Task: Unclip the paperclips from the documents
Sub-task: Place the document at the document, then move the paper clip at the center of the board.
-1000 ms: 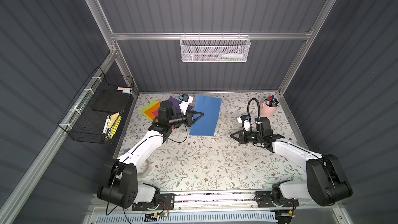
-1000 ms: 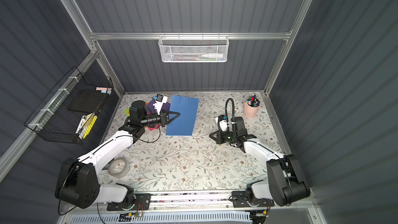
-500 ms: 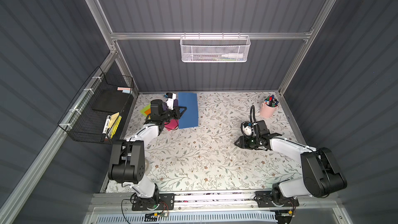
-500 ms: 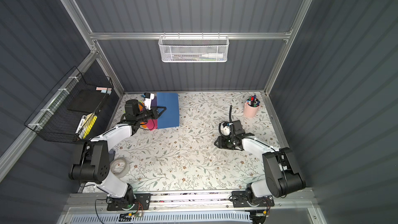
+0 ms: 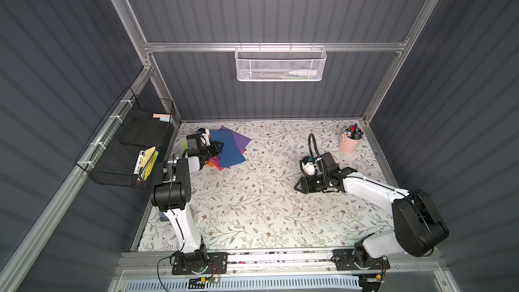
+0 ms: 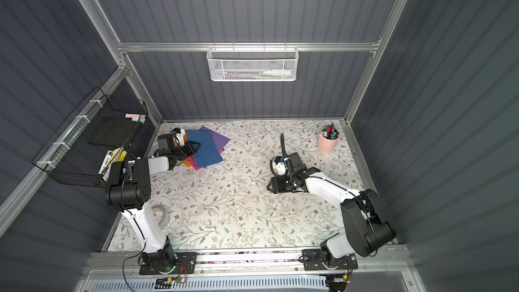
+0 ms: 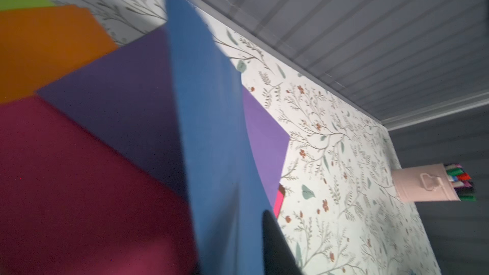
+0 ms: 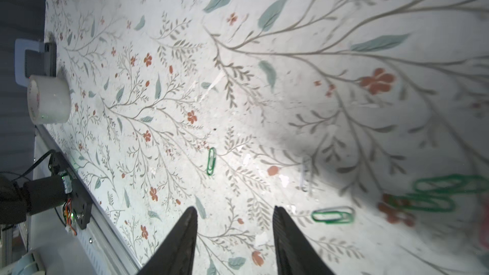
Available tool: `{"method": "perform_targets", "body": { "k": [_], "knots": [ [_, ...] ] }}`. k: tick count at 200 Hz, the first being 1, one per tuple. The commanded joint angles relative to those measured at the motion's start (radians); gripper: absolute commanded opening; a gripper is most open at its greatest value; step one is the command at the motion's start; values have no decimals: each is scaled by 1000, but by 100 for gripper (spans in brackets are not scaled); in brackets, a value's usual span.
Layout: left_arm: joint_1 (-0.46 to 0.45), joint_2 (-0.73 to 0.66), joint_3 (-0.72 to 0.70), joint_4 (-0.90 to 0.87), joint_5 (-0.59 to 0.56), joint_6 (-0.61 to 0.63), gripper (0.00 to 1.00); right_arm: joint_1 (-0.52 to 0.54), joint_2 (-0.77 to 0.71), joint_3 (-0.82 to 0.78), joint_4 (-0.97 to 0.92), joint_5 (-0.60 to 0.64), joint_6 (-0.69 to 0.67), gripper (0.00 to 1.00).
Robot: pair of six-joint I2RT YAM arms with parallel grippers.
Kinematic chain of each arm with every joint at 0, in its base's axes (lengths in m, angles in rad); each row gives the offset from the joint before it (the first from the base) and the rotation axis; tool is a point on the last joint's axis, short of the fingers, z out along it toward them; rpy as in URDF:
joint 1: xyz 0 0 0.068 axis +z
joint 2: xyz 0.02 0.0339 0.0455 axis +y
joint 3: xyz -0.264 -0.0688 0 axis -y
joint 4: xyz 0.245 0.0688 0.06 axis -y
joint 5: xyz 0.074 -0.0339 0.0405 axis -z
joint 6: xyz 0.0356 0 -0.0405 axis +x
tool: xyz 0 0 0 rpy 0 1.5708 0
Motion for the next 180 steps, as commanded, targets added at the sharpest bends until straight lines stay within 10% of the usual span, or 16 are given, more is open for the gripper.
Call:
{"method": "perform_targets", "body": {
  "k": [1,43,180],
  "knots": [
    [-2,-49,35,-55,-136,-1,71,49,40,10,-40,-24,0,49],
    [-3,-169,9,-104,-304,-1,95,173,166,121,-60,-37,-15,49],
    [-89,-392,-78,-186,-299,27,98,161,279,215,-276,299,35,48]
  ]
}}
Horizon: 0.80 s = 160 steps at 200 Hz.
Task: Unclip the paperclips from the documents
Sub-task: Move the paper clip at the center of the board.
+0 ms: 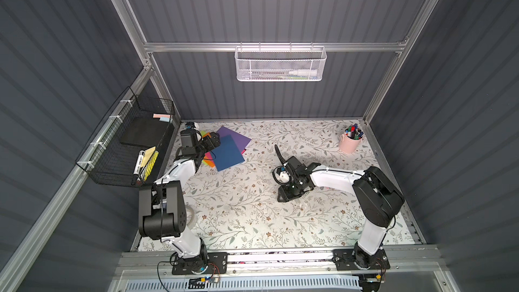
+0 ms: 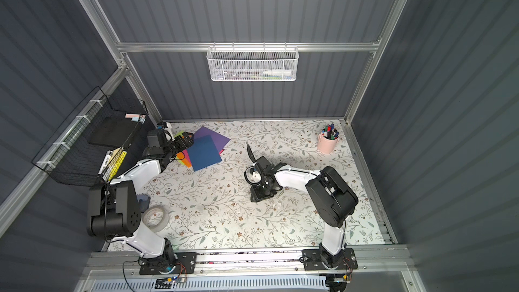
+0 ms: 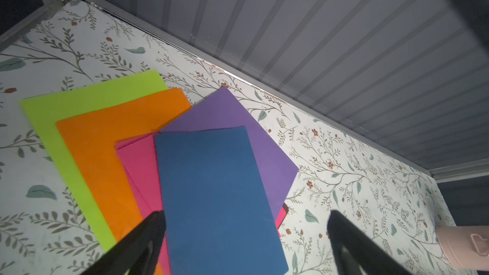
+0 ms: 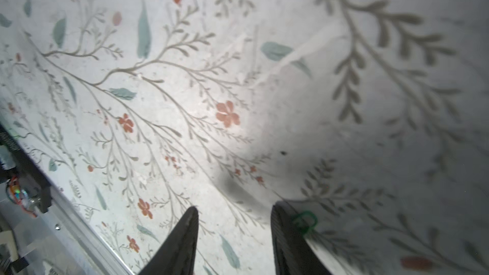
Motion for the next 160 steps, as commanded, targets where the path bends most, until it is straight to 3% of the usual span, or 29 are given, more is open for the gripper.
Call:
{"method": "perform_targets", "body": {
  "k": [1,35,51,75,109,160],
  "knots": [
    [-44,-57,-5,-27,-13,23,98,-52,-44,-44,-107,171,25,48],
    [-122,-88,-13,-22,-46,32,99,-155,-139,-99,-142,276,14,49],
    [-136,-105,-34,-4,-42,49,98,-198,-180,-114,-89,180,-18,51],
    [-146,-163,-87,58,-53,88,98,-208,-251,-122,-6,155,-63,55],
    [-150,-311,-204,218,-154,171,98,-260,-315,-123,80,166,-101,69],
    [-150,-526,-492,590,-257,296,99,-404,-425,-238,264,186,-168,86]
  ]
}}
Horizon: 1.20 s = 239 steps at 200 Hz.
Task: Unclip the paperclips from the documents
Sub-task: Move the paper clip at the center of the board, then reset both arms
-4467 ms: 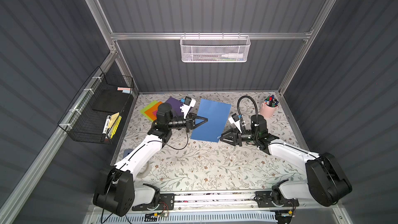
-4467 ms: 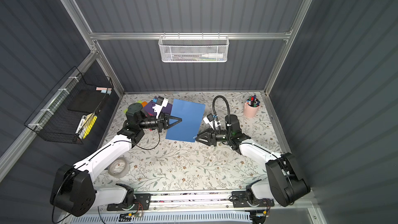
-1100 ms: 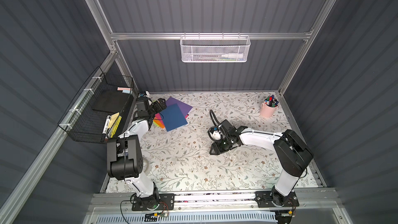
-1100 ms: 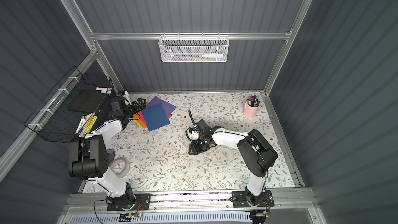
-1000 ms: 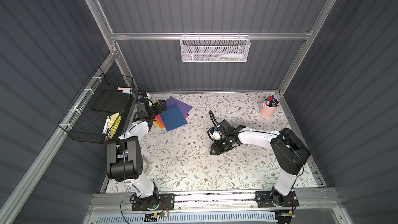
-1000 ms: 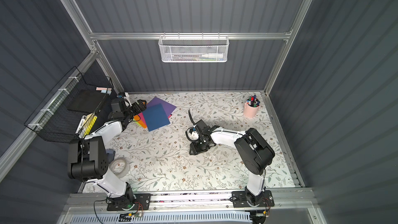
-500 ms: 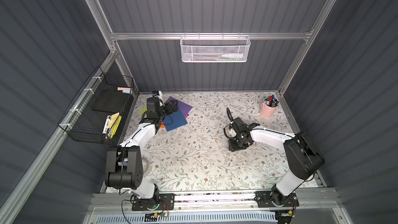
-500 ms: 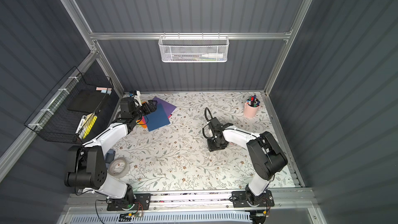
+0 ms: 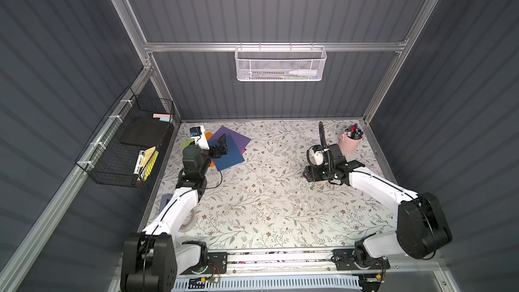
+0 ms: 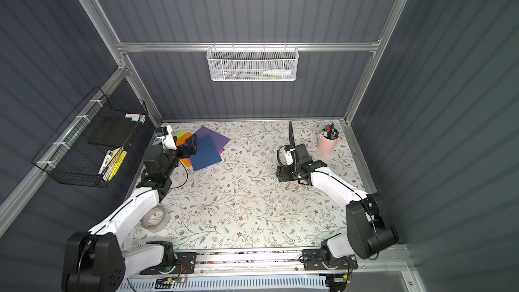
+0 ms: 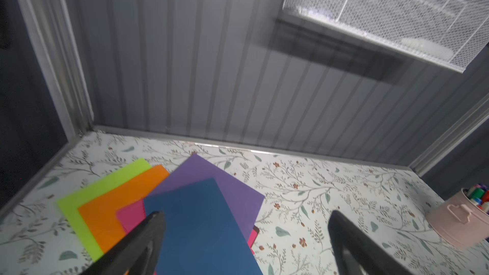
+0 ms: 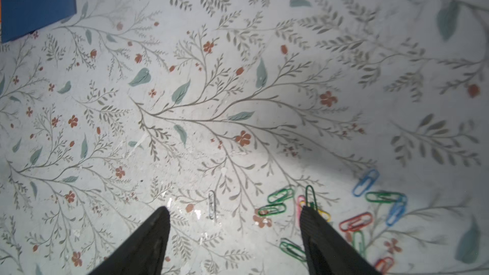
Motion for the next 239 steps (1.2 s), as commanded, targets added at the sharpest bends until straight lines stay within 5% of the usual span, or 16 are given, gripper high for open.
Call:
{"method": "perform_targets", "body": {
  "k": [1,104,205,239],
  "knots": [
    [-4,-52,-104,223,-66,90,99,-45,-40,-48,104,18,-55,86],
    [-2,233,-266,805,-162,170,98,-264,-89,-304,550,215,-182,93],
    [-2,556,-280,1240,-180,194,98,-323,46,-433,1015,65,-223,93],
    [-2,556,-261,1202,-180,193,98,-322,70,-440,1039,71,-216,95]
  ]
}}
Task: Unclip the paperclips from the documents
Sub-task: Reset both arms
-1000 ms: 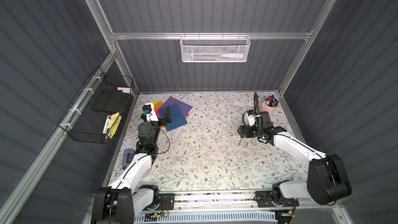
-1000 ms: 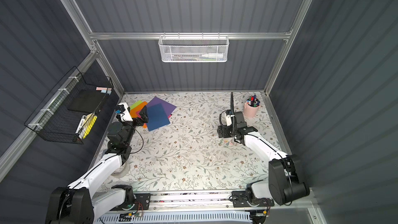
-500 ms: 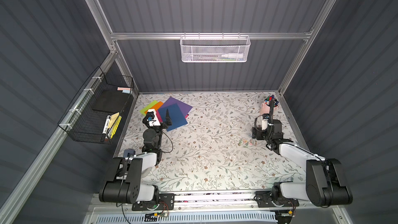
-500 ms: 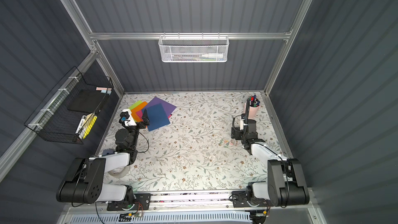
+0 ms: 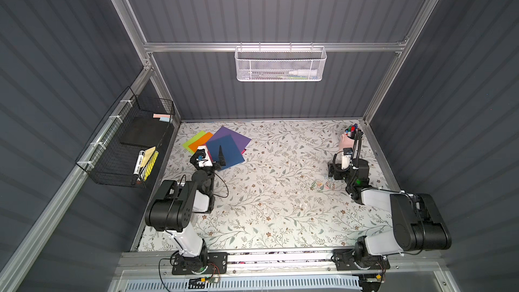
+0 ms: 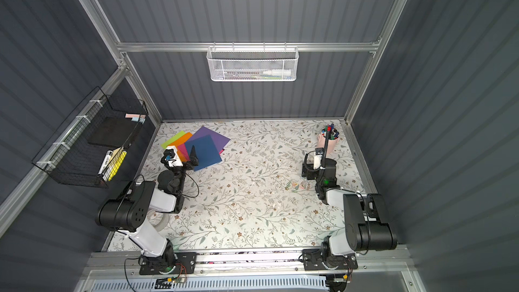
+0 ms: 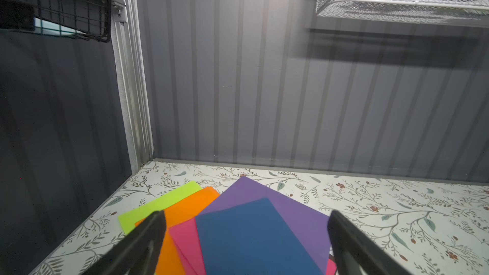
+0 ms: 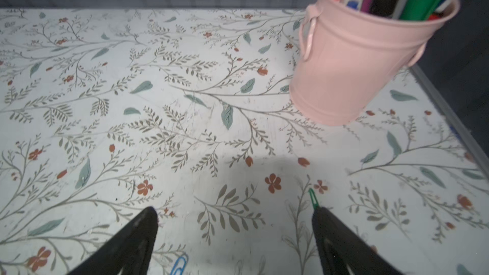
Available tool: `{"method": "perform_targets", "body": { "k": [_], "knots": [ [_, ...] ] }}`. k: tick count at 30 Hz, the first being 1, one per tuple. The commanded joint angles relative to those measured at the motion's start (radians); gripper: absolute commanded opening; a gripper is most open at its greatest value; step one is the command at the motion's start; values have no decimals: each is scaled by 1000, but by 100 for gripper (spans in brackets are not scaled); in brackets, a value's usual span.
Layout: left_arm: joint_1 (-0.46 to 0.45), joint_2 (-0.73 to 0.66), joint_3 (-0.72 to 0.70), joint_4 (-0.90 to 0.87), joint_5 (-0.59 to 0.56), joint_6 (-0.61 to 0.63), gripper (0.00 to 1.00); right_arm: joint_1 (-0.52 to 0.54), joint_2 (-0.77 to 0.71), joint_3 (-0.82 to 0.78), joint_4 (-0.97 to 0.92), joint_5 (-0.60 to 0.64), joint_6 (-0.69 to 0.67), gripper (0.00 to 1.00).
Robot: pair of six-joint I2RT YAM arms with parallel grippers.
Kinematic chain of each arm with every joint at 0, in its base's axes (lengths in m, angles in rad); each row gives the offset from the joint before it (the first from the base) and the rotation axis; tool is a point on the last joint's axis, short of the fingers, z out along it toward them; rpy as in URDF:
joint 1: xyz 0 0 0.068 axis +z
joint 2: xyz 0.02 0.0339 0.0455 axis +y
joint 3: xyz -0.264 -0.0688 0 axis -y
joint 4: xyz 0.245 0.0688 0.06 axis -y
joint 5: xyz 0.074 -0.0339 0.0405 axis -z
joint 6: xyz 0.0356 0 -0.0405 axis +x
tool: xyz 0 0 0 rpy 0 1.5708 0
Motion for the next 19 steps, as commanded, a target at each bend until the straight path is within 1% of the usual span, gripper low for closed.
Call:
{"method": "perform_targets", "body": {
  "k": [1,3,11,15,19],
  "knots": [
    [-2,-1,6,178,-13,11,98,-2,7,-5,95,-18,-11,95],
    [-2,-8,16,144,-13,13,98,-2,12,-8,105,9,6,99],
    [-2,-4,35,112,-14,12,99,-2,10,-17,120,26,13,99],
    [-2,-2,44,98,-11,13,99,-2,19,8,84,56,27,99],
    [-2,-2,48,91,-10,13,100,-3,16,7,82,57,30,99]
  ]
}}
